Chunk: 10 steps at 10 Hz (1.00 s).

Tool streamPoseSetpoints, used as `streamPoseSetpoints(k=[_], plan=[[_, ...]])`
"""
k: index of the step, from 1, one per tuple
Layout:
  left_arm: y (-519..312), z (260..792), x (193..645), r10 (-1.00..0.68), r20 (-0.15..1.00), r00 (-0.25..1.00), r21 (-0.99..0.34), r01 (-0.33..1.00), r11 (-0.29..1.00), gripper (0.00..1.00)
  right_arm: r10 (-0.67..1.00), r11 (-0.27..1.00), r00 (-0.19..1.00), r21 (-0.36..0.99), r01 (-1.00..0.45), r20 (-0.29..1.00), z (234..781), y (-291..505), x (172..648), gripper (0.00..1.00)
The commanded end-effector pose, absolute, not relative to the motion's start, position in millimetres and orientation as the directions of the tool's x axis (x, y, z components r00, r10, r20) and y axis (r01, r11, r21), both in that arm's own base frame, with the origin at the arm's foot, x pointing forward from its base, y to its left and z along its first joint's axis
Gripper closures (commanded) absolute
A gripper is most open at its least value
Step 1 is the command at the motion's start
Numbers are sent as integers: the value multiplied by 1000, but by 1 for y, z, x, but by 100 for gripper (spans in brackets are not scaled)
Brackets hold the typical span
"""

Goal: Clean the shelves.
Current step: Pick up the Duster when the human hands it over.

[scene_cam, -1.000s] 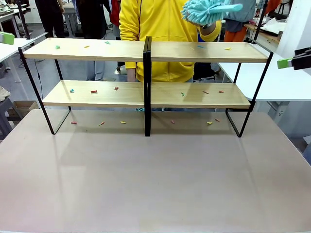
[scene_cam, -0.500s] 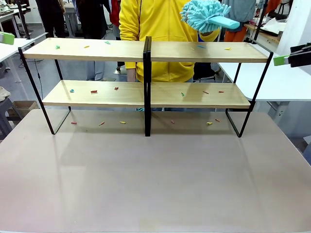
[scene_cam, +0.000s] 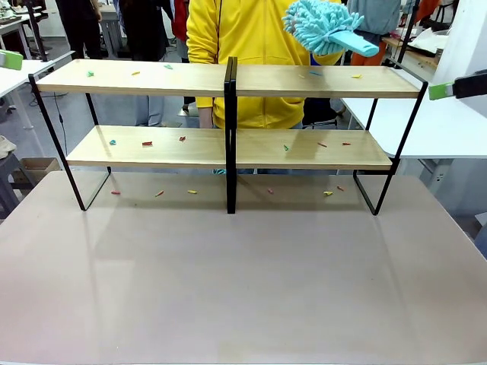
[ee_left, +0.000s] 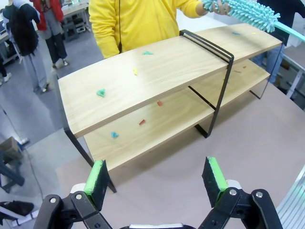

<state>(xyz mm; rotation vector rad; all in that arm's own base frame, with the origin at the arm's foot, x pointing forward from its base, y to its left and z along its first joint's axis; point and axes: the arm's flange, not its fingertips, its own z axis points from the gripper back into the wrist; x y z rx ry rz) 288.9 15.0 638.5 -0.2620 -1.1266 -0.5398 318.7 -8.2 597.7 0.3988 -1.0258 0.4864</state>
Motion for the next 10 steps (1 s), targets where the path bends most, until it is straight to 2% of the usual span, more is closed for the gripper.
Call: streamPoseSetpoints(k=[1,4,5,10], plan=[[16,638,289,-272,907,321,65,532,844,0,185,839,465,107,-533,866,576,15,284,0],[16,638,289,-272,907,321,65,532,844,0,203,850,490,96,-519,848,575,24,292,0],[16,638,289,-272,907,321,65,532,844,0,226,827,459,79,-556,859,604,18,308,0],[16,638,289,-272,907,321,65,532,844,0,226,827,459,79,-556,859,604,18,308,0]])
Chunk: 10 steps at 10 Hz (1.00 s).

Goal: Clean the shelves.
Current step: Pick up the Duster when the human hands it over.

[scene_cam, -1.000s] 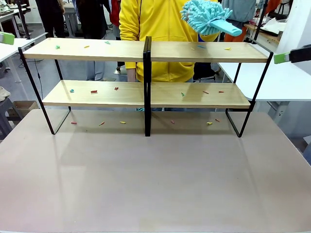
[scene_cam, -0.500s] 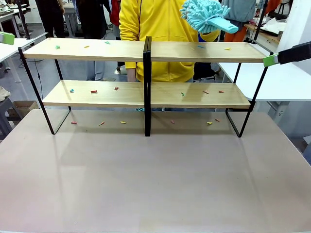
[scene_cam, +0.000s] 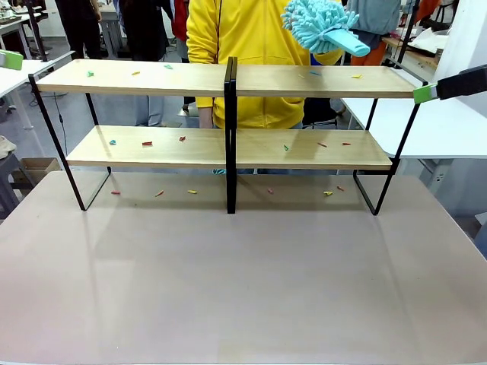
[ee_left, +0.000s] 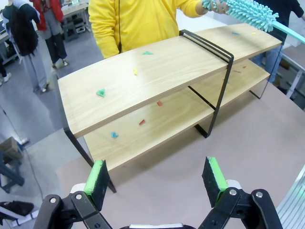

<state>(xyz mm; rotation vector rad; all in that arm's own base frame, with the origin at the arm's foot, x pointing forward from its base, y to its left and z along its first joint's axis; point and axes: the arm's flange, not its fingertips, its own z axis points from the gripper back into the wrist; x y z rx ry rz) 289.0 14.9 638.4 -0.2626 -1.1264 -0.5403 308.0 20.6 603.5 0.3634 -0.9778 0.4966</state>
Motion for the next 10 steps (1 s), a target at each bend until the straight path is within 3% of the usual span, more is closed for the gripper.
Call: streamPoseSetpoints(k=[1,10], plan=[[16,638,289,-272,907,321,65,532,844,0,226,827,459,79,-556,859,604,18,308,0],[16,638,289,-272,907,321,65,532,844,0,226,827,459,79,-556,859,604,18,308,0]])
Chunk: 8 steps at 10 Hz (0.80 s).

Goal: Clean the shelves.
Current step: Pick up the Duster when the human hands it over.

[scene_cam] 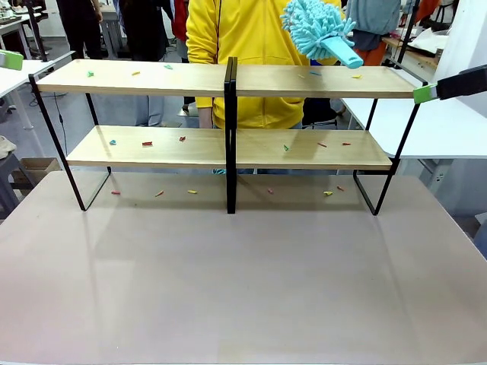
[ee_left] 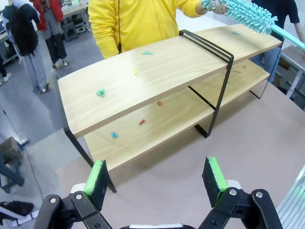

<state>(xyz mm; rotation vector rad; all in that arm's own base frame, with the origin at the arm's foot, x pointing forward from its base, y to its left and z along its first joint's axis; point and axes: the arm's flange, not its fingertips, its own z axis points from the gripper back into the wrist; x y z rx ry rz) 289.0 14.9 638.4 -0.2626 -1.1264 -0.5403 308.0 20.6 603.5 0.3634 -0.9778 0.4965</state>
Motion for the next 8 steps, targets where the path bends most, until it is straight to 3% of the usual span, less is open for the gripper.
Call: streamPoseSetpoints(k=[1,2,3,4,5,6,7,8], plan=[[16,638,289,-272,907,321,65,532,844,0,226,827,459,79,-556,859,604,18,308,0],[16,638,289,-272,907,321,65,532,844,0,234,831,463,71,-552,855,603,21,308,0],[16,638,289,-272,907,321,65,532,844,0,235,657,555,291,-695,798,617,7,312,0],[16,638,289,-272,907,321,65,532,844,0,95,502,726,597,-626,682,636,19,329,0],[16,638,289,-272,907,321,65,532,844,0,-110,550,895,776,-308,433,649,31,353,0],[16,638,289,-272,907,321,65,532,844,0,-190,403,929,888,-222,318,654,30,362,0],[16,638,289,-272,907,321,65,532,844,0,111,633,627,431,-643,771,626,25,321,0],[16,638,289,-272,907,321,65,532,844,0,44,559,707,569,-603,706,640,30,336,0]])
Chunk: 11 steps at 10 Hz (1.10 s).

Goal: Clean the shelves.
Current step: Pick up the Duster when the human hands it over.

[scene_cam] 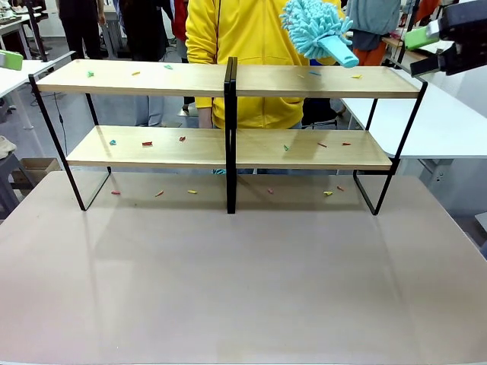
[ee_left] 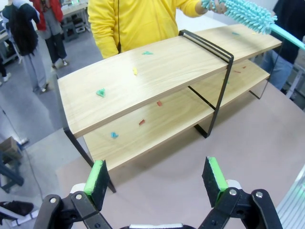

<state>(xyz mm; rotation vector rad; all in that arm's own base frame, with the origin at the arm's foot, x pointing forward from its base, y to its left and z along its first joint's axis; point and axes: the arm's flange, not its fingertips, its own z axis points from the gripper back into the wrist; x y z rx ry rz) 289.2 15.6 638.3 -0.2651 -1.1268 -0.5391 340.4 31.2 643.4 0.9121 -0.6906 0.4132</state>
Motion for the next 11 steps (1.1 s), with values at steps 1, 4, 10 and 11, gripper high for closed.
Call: streamPoseSetpoints(k=[1,4,10,11], plan=[[16,638,289,-272,907,321,65,532,844,0,-114,721,786,595,-356,608,639,39,329,0],[16,638,289,-272,907,321,65,532,844,0,-242,654,882,740,-160,404,653,85,391,0],[16,638,289,-272,907,321,65,532,844,0,-265,557,924,826,-89,277,652,127,433,0],[16,638,289,-272,907,321,65,532,844,0,-272,537,921,839,-95,278,651,123,434,0]])
